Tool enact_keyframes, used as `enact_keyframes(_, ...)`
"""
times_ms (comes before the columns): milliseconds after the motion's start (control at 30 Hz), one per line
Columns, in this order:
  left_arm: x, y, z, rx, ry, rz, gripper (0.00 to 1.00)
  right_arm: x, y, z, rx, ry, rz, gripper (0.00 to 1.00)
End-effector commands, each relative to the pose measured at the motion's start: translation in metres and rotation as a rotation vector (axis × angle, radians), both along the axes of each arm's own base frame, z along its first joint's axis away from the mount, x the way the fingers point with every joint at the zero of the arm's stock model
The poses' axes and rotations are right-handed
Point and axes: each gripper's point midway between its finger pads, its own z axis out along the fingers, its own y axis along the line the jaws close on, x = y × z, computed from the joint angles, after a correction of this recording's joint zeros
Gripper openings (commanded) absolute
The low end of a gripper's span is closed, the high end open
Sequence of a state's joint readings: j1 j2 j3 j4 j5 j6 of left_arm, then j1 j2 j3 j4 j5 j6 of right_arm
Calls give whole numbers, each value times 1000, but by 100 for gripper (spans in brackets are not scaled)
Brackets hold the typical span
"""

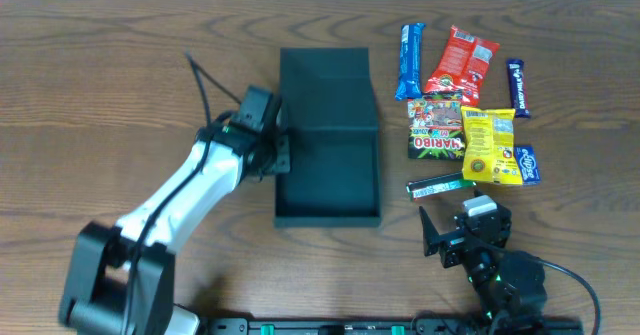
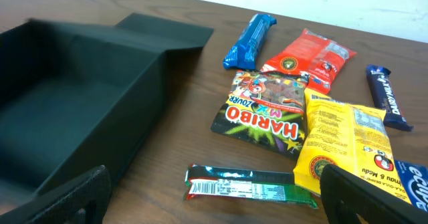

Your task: Pack container

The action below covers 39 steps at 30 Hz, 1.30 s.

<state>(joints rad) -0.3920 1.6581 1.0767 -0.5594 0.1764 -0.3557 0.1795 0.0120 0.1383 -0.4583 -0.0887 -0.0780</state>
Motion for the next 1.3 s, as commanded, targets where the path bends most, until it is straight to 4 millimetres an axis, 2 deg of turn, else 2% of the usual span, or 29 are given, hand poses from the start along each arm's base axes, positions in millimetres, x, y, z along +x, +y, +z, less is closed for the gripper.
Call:
enact_keyframes(0,30,-5,5,-7,-7,-19,6,1,-3,-3,-15,-2,-13,99)
enact_keyframes(300,78,-5,5,-12,-12,16,6,1,-3,-3,-15,-2,-13,99)
enact_keyframes(467,83,-3,1,-7,-5,6,6,1,-3,-3,-15,-2,-13,99)
enact_keyframes(500,81,-3,0,-2,3,2,18,1,-3,-3,-15,-2,-13,99)
enact_keyframes(567,78,-2,-2,9,12,-21,73,1,-3,-3,-15,-2,-13,99)
enact_keyframes(600,76,-1,-1,13,17,-27,93,1,-3,-3,-15,-2,-13,99)
enact_keyframes(733,69,1,11,23,41,-45,95,1,-3,-3,-15,-2,-13,99)
enact_keyframes(900,69,-4,58,-3,-7,-90,95,1,-3,-3,-15,-2,-13,99)
enact_keyframes(1033,62,-2,119,-33,-107,-90,95,1,-3,-3,-15,-2,-13,99)
enact_keyframes(1167,36,8,164,-44,-172,-93,95,4,-9,2,-69,-33,-34,99)
enact_keyframes(1267,14,15,188,-45,-203,-109,95,6,-12,8,-83,-65,-47,99)
